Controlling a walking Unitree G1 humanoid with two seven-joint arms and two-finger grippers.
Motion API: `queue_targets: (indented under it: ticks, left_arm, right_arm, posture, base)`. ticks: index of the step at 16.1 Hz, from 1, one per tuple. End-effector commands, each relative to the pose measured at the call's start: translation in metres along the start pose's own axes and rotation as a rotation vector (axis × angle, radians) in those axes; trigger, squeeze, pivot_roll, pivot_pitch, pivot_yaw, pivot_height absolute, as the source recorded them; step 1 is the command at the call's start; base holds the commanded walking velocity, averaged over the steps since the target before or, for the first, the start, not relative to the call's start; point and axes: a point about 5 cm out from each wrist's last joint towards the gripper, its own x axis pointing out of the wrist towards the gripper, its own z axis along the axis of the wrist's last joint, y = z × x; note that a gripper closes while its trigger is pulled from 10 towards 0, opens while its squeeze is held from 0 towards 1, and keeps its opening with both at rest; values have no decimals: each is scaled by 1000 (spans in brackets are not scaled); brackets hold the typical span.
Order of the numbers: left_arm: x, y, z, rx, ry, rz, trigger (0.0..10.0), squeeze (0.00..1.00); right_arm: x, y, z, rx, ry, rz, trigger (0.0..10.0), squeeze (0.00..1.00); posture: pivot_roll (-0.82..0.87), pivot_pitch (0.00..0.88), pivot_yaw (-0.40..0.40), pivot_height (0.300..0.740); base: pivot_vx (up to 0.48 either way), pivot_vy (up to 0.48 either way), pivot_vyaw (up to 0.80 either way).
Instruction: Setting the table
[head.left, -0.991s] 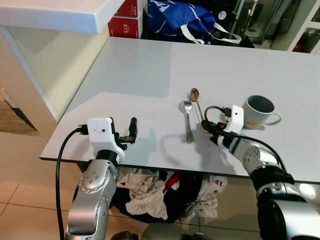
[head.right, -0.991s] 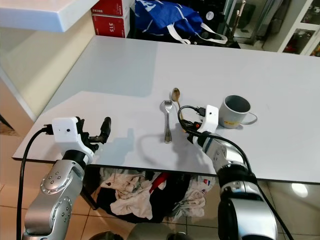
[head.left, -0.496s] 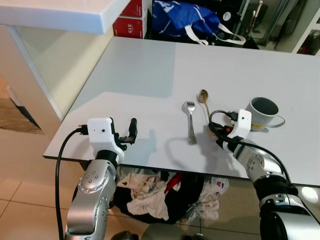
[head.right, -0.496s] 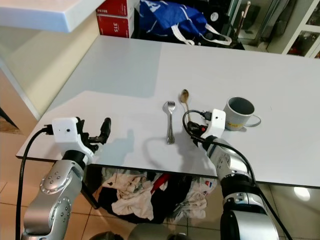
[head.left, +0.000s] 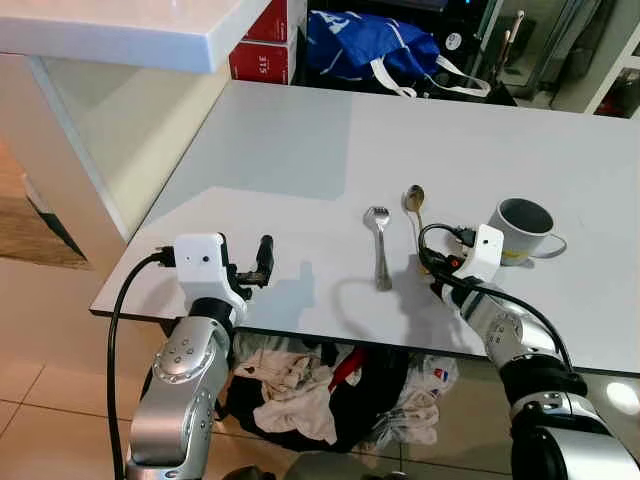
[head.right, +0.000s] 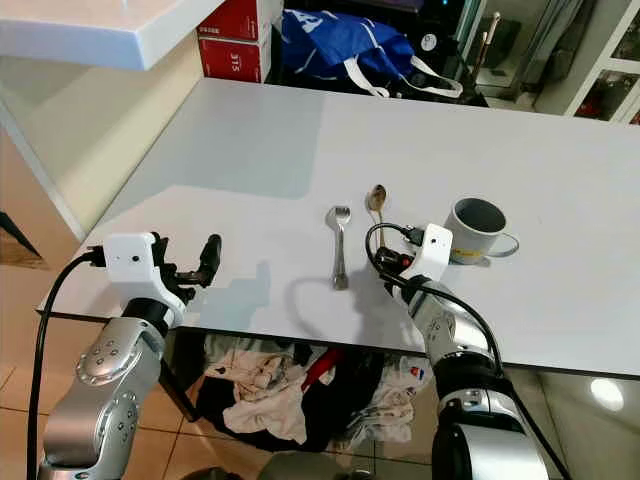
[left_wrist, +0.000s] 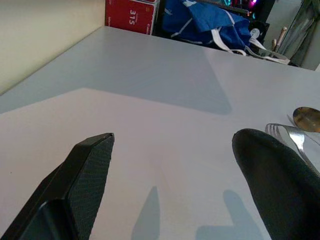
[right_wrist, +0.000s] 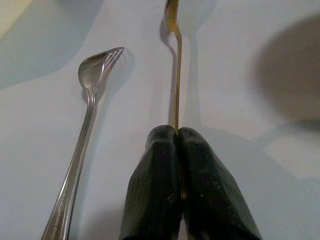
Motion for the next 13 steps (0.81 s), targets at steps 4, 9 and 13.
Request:
queue_targets:
  ticks: [4,9,13]
  left_arm:
    - [-2,-2,5,1,-9,-19,10000,0]
    - [-3,-1,6,5,-8,-19,10000,0]
    - [-2,-2,5,2,-8,-18,10000,0]
  right_arm:
    - [-5,-13,-54,168,248,-102,10000,0]
    - [-1,-8,-53,195,249,-109,10000,0]
    - [-1,-10,-50,3,292,-85,10000,0]
  posture:
    - [-28,37,12,731]
    - [-15,24,9,731]
    - [-20,18,1,731]
  base:
    - [0,0,0]
    - [0,0,0]
    - [0,0,0]
